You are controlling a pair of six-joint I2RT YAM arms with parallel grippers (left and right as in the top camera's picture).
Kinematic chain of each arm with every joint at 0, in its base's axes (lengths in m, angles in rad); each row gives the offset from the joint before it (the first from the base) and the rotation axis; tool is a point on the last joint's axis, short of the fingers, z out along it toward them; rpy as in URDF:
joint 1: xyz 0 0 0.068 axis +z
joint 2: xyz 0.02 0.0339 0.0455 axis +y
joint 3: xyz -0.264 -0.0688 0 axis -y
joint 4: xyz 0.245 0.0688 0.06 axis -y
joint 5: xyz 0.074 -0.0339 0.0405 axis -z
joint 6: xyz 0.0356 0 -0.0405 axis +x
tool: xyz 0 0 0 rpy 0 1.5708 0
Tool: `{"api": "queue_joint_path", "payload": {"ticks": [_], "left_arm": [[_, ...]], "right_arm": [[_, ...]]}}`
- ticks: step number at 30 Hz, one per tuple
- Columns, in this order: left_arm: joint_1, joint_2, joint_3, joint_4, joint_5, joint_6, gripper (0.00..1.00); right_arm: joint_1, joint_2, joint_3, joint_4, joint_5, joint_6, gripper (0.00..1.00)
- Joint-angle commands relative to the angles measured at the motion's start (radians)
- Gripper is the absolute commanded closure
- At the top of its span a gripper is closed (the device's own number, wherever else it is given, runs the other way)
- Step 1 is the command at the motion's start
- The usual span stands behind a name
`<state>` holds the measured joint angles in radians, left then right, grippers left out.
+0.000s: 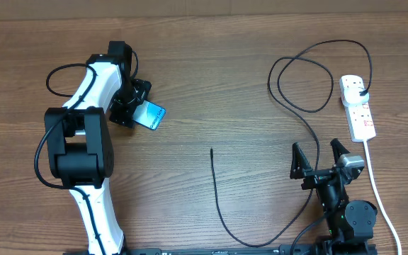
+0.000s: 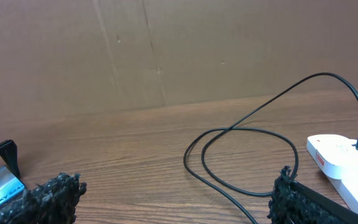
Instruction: Plug charger to phone and switch on socket
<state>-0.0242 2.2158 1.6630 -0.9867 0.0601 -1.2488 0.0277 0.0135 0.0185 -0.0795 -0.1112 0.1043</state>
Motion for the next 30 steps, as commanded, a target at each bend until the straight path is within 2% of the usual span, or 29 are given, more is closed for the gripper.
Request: {"api": "queue_joint_path", "payload": {"ticks": [1, 9, 21, 30], "left_arm": [[-0.002, 0.060, -0.013, -0.004, 0.010, 0.015, 0.00], [-0.002, 0.060, -0.013, -0.005, 0.007, 0.016, 0.00], [0.000, 0.060, -0.013, -0.004, -0.026, 0.125, 0.00], [0.006, 0.060, -0.013, 0.004, -0.025, 0.127, 0.00]], "right_arm": [[0.006, -0.011, -0.011, 0.003, 0.013, 0.000, 0.00], [0.006, -0.011, -0.011, 0.003, 0.013, 0.000, 0.00], [0.006, -0.011, -0.011, 0.003, 0.013, 0.000, 0.00], [0.006, -0.011, -0.011, 0.003, 0.013, 0.000, 0.00]]}}
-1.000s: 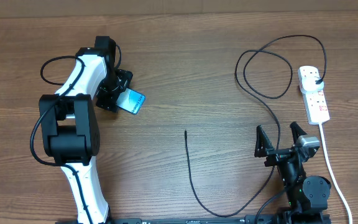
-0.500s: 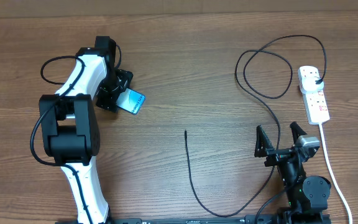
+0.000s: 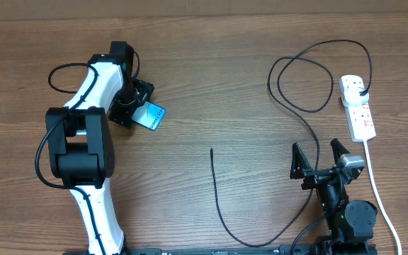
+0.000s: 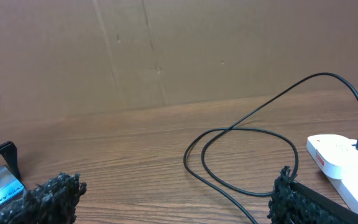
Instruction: Plug charger to phone and switch on socket
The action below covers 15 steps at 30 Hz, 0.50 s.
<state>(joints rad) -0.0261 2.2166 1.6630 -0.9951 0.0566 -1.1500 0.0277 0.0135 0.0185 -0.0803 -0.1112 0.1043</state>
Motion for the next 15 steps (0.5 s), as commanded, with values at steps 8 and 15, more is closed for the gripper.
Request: {"api": "queue_joint_path", "payload": {"ticks": [8, 15], "left_arm": [[0.041, 0.059, -0.013, 0.013, 0.015, 0.028, 0.00], [0.041, 0.059, -0.013, 0.032, 0.015, 0.028, 0.00]], "right_arm": [[0.006, -0.011, -0.011, 0.003, 0.013, 0.000, 0.00], [0.006, -0.011, -0.011, 0.003, 0.013, 0.000, 0.00]]}}
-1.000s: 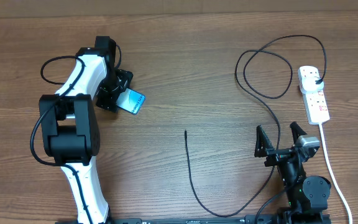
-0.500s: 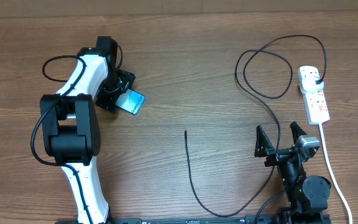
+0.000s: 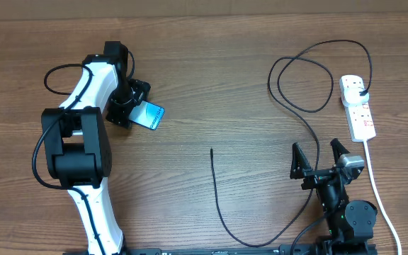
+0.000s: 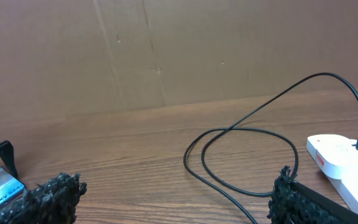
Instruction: Plug charger to phone and switch on socket
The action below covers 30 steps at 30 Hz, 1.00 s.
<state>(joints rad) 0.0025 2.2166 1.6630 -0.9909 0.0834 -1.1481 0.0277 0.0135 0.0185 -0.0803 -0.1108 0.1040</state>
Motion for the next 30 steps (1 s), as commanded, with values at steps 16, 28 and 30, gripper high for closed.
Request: {"api": "queue_joint_path", "payload": {"ticks": [16, 28, 30], "left_arm": [[0.010, 0.059, -0.013, 0.034, -0.005, 0.026, 0.00], [0.013, 0.059, -0.013, 0.023, 0.019, -0.045, 0.00], [0.013, 0.059, -0.013, 0.023, 0.019, -0.060, 0.00]], "right_arm": [[0.006, -0.011, -0.011, 0.003, 0.013, 0.001, 0.00], [0.006, -0.011, -0.011, 0.003, 0.013, 0.000, 0.00], [0.006, -0.011, -0.011, 0.003, 0.013, 0.001, 0.00]]}}
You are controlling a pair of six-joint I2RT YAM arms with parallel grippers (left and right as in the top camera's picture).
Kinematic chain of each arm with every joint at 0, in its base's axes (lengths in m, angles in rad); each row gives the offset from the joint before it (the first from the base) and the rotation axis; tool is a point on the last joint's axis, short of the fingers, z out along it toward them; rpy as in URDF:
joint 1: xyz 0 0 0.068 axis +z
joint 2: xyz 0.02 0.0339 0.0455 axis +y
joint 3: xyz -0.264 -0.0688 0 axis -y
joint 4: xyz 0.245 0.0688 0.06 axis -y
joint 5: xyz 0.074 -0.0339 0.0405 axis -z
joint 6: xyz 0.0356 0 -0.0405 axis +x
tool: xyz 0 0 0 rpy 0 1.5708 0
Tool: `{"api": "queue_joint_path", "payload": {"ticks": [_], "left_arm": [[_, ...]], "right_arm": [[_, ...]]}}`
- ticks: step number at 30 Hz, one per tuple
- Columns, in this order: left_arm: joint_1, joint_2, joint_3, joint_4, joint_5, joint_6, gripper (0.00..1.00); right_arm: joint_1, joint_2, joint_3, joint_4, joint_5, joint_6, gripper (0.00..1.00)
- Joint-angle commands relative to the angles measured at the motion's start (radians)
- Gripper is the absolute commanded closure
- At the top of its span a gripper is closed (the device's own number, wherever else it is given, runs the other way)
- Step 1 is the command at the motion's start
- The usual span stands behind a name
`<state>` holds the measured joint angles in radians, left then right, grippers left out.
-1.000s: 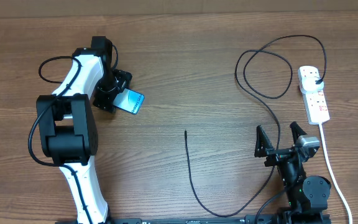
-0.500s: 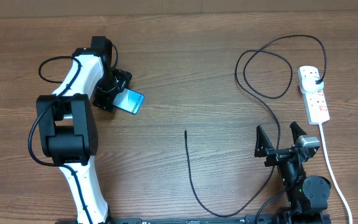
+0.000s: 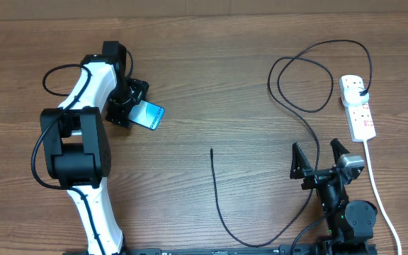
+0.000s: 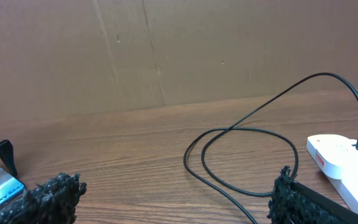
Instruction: Plug charger to phone and switch on socket
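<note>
The phone (image 3: 150, 115), blue-screened, lies at the left of the wooden table, and my left gripper (image 3: 127, 106) is shut on its left end. In the right wrist view the phone shows at the far left edge. The black charger cable (image 3: 304, 113) runs from the white socket strip (image 3: 358, 108) at the far right, loops, and passes my right gripper. Its free end (image 3: 212, 151) lies on the table's middle. My right gripper (image 3: 319, 157) stands open near the front right, its fingers (image 4: 53, 196) holding nothing. The cable's plug sits in the socket strip (image 4: 340, 158).
A brown cardboard wall (image 4: 179, 50) closes the far side of the table. The strip's white lead (image 3: 378, 191) runs down the right edge toward the front. The left arm's own black cable (image 3: 55, 74) arcs beside the arm.
At the oldest moment my left gripper held the phone at the left of the table. By a second ago the left arm and the phone had shifted slightly to the left. The right gripper, the cable and the socket strip kept their places throughout.
</note>
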<state>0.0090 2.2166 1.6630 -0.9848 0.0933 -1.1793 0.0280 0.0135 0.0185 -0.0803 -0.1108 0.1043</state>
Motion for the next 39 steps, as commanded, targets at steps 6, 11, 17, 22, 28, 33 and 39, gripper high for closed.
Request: {"api": "queue_joint_path", "payload": {"ticks": [6, 11, 17, 22, 28, 33, 39], "left_arm": [[0.007, 0.059, -0.013, 0.018, 0.012, -0.059, 0.00], [0.006, 0.059, -0.013, 0.013, 0.012, -0.058, 0.00], [0.006, 0.059, -0.013, 0.009, 0.013, -0.055, 0.04], [0.006, 0.059, -0.013, 0.009, 0.013, -0.055, 0.09], [0.006, 0.059, -0.013, 0.010, 0.013, -0.055, 0.10], [0.006, 0.059, -0.013, 0.009, 0.013, -0.055, 0.10], [0.006, 0.059, -0.013, 0.009, 0.013, -0.055, 0.11]], "right_arm": [[0.005, -0.011, -0.011, 0.003, 0.013, 0.000, 0.00], [0.005, -0.011, -0.011, 0.003, 0.013, 0.000, 0.00], [0.005, -0.011, -0.011, 0.003, 0.013, 0.000, 0.00], [0.005, -0.011, -0.011, 0.003, 0.013, 0.000, 0.00], [0.005, -0.011, -0.011, 0.003, 0.013, 0.000, 0.00], [0.005, -0.011, -0.011, 0.003, 0.013, 0.000, 0.00], [0.005, -0.011, -0.011, 0.003, 0.013, 0.000, 0.00]]}}
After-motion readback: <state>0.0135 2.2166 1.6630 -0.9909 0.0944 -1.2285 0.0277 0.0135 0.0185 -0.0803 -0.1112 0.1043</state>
